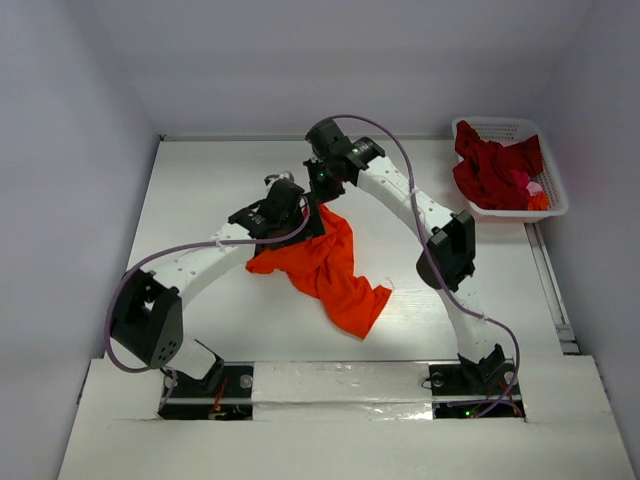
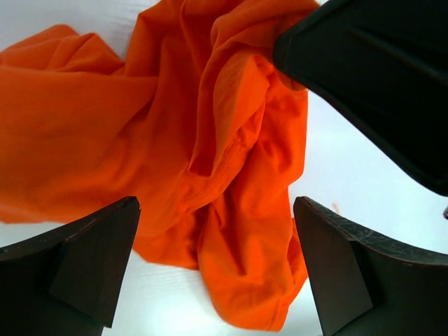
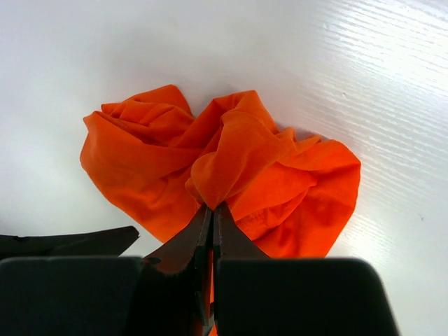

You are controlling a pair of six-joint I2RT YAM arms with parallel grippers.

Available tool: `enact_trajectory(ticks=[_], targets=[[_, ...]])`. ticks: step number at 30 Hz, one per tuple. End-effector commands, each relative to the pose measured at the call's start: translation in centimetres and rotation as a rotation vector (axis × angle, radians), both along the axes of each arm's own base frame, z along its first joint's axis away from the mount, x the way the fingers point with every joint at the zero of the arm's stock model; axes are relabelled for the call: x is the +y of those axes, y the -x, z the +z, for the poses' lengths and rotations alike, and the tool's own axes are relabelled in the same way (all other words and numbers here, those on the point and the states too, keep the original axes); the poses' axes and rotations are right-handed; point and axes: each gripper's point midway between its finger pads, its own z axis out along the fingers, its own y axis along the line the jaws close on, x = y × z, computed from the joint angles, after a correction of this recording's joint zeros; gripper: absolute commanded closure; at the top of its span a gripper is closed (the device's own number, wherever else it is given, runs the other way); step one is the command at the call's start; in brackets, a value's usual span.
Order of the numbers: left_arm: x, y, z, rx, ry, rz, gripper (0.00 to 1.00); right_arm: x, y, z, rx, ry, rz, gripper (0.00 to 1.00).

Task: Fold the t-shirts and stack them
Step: Flatten out the tshirt

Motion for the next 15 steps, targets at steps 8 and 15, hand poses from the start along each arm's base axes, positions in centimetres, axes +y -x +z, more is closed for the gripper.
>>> enact_trajectory(ticks=[8,15], targets=[[-1.9,-1.4,-2.5,-0.040,0.039,-0.018,0.13,0.3,-0.3,6.4,-0.073,-0.138,0.017,1.00],[-2.2,-1.5,-4.0,-0.031,0.021,-0.022,0.15,-0.3,-0.8,7.8,-0.089,-0.169,0.000,1.00]])
